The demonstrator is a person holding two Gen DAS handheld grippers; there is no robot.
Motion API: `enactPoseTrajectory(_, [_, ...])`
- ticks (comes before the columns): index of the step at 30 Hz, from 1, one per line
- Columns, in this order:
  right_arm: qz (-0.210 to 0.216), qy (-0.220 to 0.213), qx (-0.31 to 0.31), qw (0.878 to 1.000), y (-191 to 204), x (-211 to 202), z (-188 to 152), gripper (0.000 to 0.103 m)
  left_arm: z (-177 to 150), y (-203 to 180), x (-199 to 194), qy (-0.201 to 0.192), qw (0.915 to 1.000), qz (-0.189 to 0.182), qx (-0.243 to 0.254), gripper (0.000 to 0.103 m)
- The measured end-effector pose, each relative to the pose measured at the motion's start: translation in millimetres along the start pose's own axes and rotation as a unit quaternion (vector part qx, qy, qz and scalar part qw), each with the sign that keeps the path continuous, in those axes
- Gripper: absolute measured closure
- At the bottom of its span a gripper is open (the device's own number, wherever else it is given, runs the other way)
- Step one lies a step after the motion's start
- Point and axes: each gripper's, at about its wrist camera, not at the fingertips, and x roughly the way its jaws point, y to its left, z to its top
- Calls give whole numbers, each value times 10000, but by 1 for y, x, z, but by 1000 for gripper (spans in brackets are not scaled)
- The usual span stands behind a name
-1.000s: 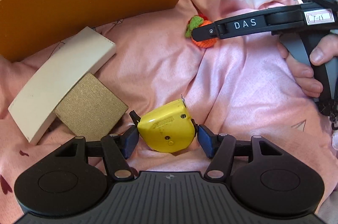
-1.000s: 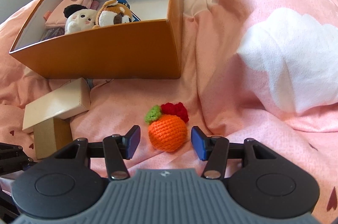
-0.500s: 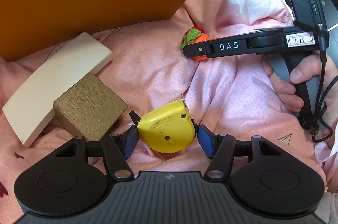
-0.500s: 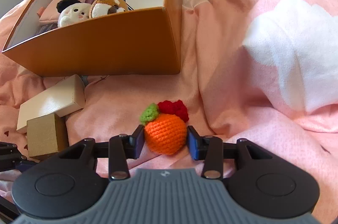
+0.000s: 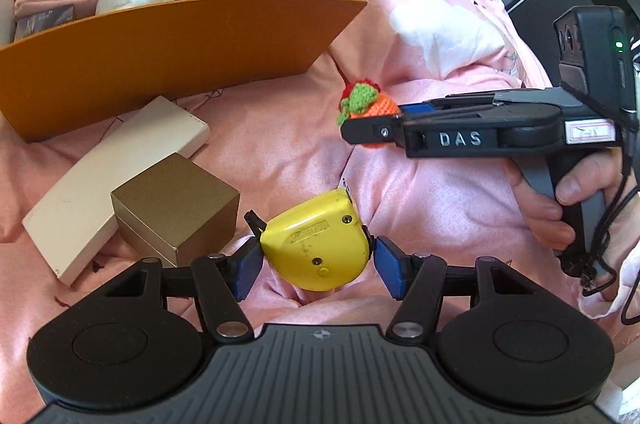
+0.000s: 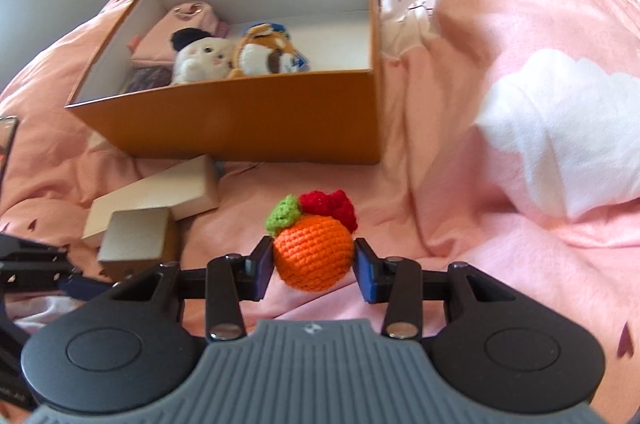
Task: Organize objects
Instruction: 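Grasp the crocheted orange with right while left holds the tape measure, then carry the tape measure and crocheted orange together over the orange box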
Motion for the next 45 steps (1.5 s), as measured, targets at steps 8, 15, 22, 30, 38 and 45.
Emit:
enactPoseTrajectory(8, [947, 390, 148, 9946, 24, -9, -26, 59, -2, -21, -9, 108, 9975, 204, 670, 33])
enactPoseTrajectory(15, [1315, 306, 370, 9901, 28, -27, -31, 59, -3, -37, -28, -88, 9923, 389, 1177, 33])
enactPoseTrajectory(22, [1442, 157, 434, 9885, 26, -31, -22, 59, 16, -20, -38, -113, 9963, 259, 810, 33])
enactPoseTrajectory(30, [1339, -553, -34, 9895, 31, -50, 30, 59, 71, -6, -72, -595, 9938, 336, 877, 33])
enactPoseTrajectory(38, [1037, -908, -848, 9868, 30, -29, 118, 59, 171, 47, -74, -485, 9932, 732, 758, 33])
enactPoseTrajectory(45, [879, -630, -1425, 9839, 27, 29, 186, 59, 238, 84, -23, 105, 9878, 1178, 1012, 33])
